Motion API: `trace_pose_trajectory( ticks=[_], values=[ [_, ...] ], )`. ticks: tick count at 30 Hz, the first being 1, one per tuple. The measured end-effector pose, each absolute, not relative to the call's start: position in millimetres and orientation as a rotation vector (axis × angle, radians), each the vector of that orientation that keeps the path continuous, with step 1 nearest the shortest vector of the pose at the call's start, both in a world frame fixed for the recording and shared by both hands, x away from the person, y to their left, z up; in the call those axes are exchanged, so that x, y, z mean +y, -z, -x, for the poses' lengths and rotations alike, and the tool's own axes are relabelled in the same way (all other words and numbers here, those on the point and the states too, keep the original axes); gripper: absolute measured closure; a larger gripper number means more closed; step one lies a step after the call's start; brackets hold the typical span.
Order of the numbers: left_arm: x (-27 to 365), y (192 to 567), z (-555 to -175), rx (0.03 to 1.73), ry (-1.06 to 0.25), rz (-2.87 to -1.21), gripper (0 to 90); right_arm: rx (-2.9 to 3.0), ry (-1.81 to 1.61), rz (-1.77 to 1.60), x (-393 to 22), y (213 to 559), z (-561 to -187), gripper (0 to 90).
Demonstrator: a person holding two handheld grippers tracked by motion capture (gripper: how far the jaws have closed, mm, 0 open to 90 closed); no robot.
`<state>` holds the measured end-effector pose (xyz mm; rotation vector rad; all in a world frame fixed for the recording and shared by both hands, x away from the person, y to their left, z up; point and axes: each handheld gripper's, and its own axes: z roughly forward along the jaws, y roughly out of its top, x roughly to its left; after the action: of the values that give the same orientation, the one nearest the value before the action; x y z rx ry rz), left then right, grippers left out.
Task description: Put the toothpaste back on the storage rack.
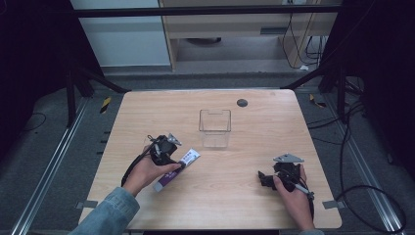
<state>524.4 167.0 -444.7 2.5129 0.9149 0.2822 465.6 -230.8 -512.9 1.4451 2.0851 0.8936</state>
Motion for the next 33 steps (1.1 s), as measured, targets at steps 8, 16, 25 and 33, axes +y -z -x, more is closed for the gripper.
trace_pose_trajectory(
  ticks=[8, 16, 25, 33],
  values=[
    [153, 459, -538, 0.929, -0.249, -2.572, 35.7, 2.085, -0.894, -1.445, -231, 513, -466, 0.3],
    [148, 465, -545, 0.942, -0.233, -2.616, 41.0, 2.085, -0.892, -1.445, -231, 513, -466, 0.3],
    [144, 470, -547, 0.939, -0.193, -2.644, 44.9, 2.085, -0.893, -1.445, -231, 513, -466, 0.3],
    [141, 469, -548, 0.940, -0.188, -2.645, 52.1, 2.085, -0.892, -1.445, -231, 513, -466, 0.3]
  ],
)
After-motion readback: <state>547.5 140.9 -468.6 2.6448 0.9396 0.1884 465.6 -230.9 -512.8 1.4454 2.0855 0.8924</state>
